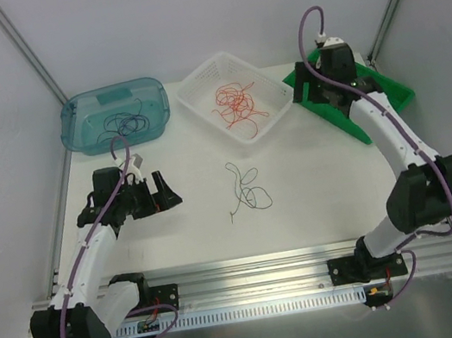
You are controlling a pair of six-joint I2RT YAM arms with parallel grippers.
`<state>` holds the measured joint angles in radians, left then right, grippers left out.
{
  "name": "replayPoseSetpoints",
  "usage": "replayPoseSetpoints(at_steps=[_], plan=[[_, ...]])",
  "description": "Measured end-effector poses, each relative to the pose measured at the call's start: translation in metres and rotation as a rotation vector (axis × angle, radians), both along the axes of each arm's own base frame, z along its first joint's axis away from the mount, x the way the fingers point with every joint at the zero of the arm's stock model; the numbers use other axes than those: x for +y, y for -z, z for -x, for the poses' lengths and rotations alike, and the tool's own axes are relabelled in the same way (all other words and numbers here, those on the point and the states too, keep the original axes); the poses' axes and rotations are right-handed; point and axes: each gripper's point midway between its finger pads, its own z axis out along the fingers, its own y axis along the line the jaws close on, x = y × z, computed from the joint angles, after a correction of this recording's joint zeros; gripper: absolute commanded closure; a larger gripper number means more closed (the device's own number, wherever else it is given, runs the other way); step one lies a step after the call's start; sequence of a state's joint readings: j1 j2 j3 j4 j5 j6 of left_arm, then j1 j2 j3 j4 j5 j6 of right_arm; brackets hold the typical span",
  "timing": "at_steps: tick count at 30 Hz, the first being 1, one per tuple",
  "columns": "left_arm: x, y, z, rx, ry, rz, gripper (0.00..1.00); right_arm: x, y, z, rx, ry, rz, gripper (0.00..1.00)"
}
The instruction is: Untangle the cables
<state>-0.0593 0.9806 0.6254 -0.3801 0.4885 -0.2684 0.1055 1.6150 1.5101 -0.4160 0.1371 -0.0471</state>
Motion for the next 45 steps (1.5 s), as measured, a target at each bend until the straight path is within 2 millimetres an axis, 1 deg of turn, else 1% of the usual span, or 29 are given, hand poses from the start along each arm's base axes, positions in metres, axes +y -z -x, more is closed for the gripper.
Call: replayPoseSetpoints(at_steps=[1, 4, 5, 8, 10, 12, 15, 16, 19, 21, 23, 24, 26, 27, 28, 29, 32, 33, 34, 35, 37, 38, 39, 40, 43, 45], plan=[[0.000, -0.001, 0.000, -0.006, 0.000, 0.000, 0.01, 0.028, -0.002, 0.015, 0.002, -0.068, -0.018, 0.03], [0.000, -0.005, 0.000, -0.023, -0.002, -0.001, 0.01, 0.090, 0.003, 0.064, 0.043, -0.224, -0.065, 0.03], [0.000, -0.006, 0.000, -0.028, -0.002, -0.001, 0.01, 0.104, 0.007, 0.077, 0.059, -0.267, -0.075, 0.03], [0.001, -0.007, 0.000, -0.035, -0.004, -0.003, 0.01, 0.162, 0.025, 0.121, 0.129, -0.427, -0.122, 0.03], [0.002, -0.007, -0.001, -0.035, -0.009, -0.009, 0.01, 0.194, 0.045, 0.149, 0.196, -0.511, -0.139, 0.03], [0.004, -0.006, -0.002, -0.036, -0.017, -0.017, 0.01, 0.218, 0.065, 0.174, 0.260, -0.563, -0.137, 0.03], [0.005, -0.006, -0.002, -0.038, -0.022, -0.023, 0.01, 0.244, 0.093, 0.194, 0.323, -0.599, -0.111, 0.03], [0.006, -0.006, -0.002, -0.040, -0.024, -0.026, 0.01, 0.252, 0.105, 0.200, 0.348, -0.604, -0.098, 0.03], [0.008, -0.006, -0.003, -0.045, -0.034, -0.036, 0.01, 0.261, 0.137, 0.202, 0.400, -0.582, -0.049, 0.02], [0.008, -0.006, -0.003, -0.047, -0.035, -0.038, 0.01, 0.263, 0.160, 0.202, 0.438, -0.559, -0.010, 0.01], [0.008, -0.006, -0.003, -0.047, -0.035, -0.040, 0.01, 0.265, 0.178, 0.201, 0.468, -0.543, 0.025, 0.01], [0.008, -0.006, -0.003, -0.047, -0.034, -0.041, 0.01, 0.267, 0.186, 0.200, 0.479, -0.536, 0.041, 0.04], [0.008, -0.006, -0.003, -0.046, -0.032, -0.043, 0.01, 0.270, 0.198, 0.198, 0.489, -0.526, 0.066, 0.07], [0.009, -0.006, -0.003, -0.046, -0.032, -0.044, 0.01, 0.272, 0.203, 0.196, 0.492, -0.520, 0.077, 0.10], [0.009, -0.006, -0.002, -0.046, -0.031, -0.044, 0.01, 0.273, 0.207, 0.195, 0.491, -0.515, 0.087, 0.13], [0.009, -0.006, -0.002, -0.047, -0.030, -0.045, 0.01, 0.274, 0.210, 0.193, 0.491, -0.510, 0.096, 0.20], [0.009, -0.005, -0.002, -0.048, -0.027, -0.048, 0.01, 0.274, 0.211, 0.188, 0.483, -0.493, 0.114, 0.35], [0.009, -0.005, -0.002, -0.049, -0.026, -0.048, 0.01, 0.274, 0.212, 0.186, 0.480, -0.489, 0.120, 0.48], [0.009, -0.005, -0.002, -0.049, -0.025, -0.049, 0.01, 0.272, 0.213, 0.184, 0.477, -0.481, 0.135, 0.55], [0.009, -0.005, -0.002, -0.049, -0.025, -0.050, 0.01, 0.271, 0.214, 0.182, 0.475, -0.476, 0.145, 0.70], [0.009, -0.005, -0.002, -0.048, -0.025, -0.050, 0.01, 0.274, 0.213, 0.179, 0.463, -0.476, 0.151, 0.83], [0.009, -0.005, -0.002, -0.047, -0.024, -0.050, 0.01, 0.275, 0.213, 0.179, 0.460, -0.481, 0.156, 0.94], [0.009, -0.005, -0.002, -0.046, -0.024, -0.050, 0.01, 0.277, 0.212, 0.179, 0.455, -0.490, 0.160, 0.98], [0.009, -0.005, -0.001, -0.045, -0.024, -0.051, 0.01, 0.278, 0.212, 0.179, 0.451, -0.495, 0.163, 0.99], [0.009, -0.004, -0.001, -0.042, -0.024, -0.051, 0.01, 0.280, 0.211, 0.181, 0.443, -0.514, 0.179, 0.99], [0.009, -0.004, 0.000, -0.040, -0.024, -0.051, 0.01, 0.279, 0.206, 0.182, 0.436, -0.532, 0.195, 0.99]])
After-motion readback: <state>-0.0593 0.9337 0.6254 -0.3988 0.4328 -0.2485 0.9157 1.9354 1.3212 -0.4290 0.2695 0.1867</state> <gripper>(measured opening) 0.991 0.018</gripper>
